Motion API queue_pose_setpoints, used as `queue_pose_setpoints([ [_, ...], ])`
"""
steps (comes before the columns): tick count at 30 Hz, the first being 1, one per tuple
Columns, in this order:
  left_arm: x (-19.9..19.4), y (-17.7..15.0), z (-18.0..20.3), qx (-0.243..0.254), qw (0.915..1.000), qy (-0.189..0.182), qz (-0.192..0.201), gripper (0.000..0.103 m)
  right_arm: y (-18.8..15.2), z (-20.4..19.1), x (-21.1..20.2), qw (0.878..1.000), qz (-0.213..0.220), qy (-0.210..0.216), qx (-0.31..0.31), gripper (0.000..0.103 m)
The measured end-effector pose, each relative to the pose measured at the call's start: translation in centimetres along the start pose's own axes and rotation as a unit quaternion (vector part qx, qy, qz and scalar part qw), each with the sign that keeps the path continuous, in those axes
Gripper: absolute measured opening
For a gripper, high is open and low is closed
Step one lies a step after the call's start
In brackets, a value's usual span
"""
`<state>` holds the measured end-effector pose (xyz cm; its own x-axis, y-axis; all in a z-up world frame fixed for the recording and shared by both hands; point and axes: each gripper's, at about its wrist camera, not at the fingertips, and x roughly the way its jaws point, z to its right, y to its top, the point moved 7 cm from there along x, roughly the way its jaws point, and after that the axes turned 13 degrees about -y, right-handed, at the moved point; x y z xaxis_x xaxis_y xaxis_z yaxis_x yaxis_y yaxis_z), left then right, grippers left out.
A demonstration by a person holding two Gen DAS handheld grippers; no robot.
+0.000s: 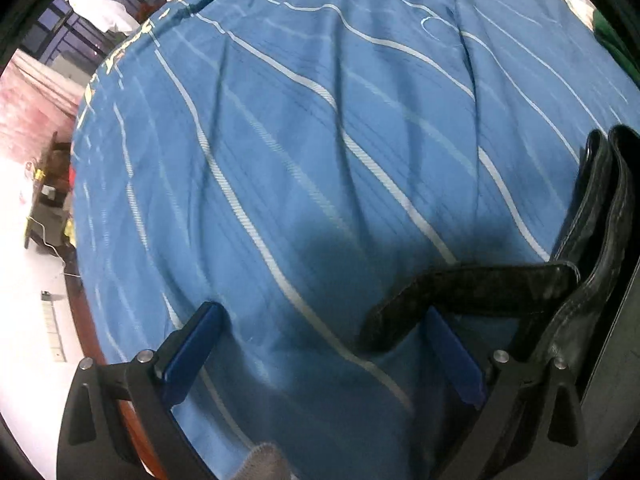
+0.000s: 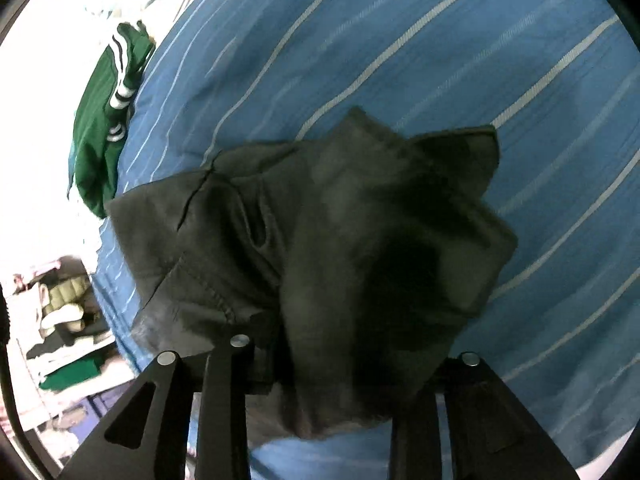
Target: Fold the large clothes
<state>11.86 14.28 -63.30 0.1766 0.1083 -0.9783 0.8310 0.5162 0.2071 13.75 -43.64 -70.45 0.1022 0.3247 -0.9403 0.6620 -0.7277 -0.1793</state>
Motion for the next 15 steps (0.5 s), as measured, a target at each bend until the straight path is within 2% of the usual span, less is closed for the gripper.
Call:
queue_pose_setpoints([
  [1, 0.0, 0.1, 0.1, -0.002, 1.0000, -0.004, -0.001, 0.103, -0.2, 0.3, -0.9, 1.000, -0.004, -0.011, -0.014, 0.039],
  [3, -0.1, 0.5, 0.1, 0.000, 0.9999, -0.009, -0.006, 0.103, -2.3, 0.0, -2.6, 0.998, 0.002, -0.044, -0.034, 0.056],
  [6, -1.4, 1.7, -0.6, 0.007, 0.9998, 0.004, -0.018, 0.103, -4.2, 0.4, -6.3, 0.991, 0.045, -0.116, -0.056, 0.057],
  [8, -3.7, 2.3, 0.1, 0.011, 0.9999, -0.002, -0.001, 0.103, -4.9, 0.6, -8.8, 0.978, 0.095, -0.170, -0.082, 0.057],
  [9, -5.3, 2.5, 0.8, 0.016, 0.9998, -0.005, 0.010, 0.103, -5.2, -0.5, -9.6, 0.970, 0.121, -0.182, -0.109, 0.057],
  [11, -7.8, 2.7, 2.6, 0.032, 0.9992, -0.005, 0.024, 0.103, -6.2, -4.0, -9.2, 0.960, 0.132, -0.178, -0.171, 0.056],
  [12, -8.9, 2.5, 4.2, 0.041, 0.9987, -0.012, 0.028, 0.103, -6.7, -5.7, -8.5, 0.956, 0.126, -0.173, -0.200, 0.051],
  [13, -9.9, 2.4, 5.7, 0.049, 0.9982, -0.017, 0.032, 0.103, -7.5, -9.1, -7.1, 0.950, 0.117, -0.152, -0.245, 0.040],
  [15, -10.4, 2.3, 7.9, 0.063, 0.9971, -0.026, 0.035, 0.103, -8.7, -14.4, -4.5, 0.944, 0.094, -0.111, -0.296, 0.036],
])
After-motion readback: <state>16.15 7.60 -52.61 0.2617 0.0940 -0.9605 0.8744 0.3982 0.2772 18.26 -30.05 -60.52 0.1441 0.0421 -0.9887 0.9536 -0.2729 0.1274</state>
